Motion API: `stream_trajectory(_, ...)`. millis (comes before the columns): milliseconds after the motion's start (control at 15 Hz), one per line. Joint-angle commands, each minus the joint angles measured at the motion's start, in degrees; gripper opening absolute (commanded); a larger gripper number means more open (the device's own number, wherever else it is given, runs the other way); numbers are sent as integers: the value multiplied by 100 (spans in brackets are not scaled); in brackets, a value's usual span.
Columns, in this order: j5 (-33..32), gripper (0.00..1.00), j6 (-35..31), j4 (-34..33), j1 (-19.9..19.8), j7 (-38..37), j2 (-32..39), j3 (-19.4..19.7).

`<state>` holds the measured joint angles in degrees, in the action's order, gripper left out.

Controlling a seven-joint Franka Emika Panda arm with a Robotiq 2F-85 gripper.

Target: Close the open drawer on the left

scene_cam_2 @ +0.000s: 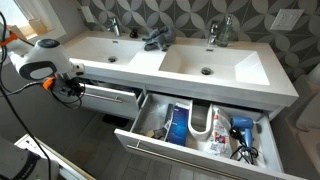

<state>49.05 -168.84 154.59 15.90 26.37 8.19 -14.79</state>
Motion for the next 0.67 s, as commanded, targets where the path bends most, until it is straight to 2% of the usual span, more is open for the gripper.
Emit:
stream_trajectory(0,0,0,0,0,0,0,0,0)
stream_trajectory(333,-210,0,101,-219,35,-286,586,127)
stream_trajectory(600,286,0,-514,-573,-122,221,1018,-109)
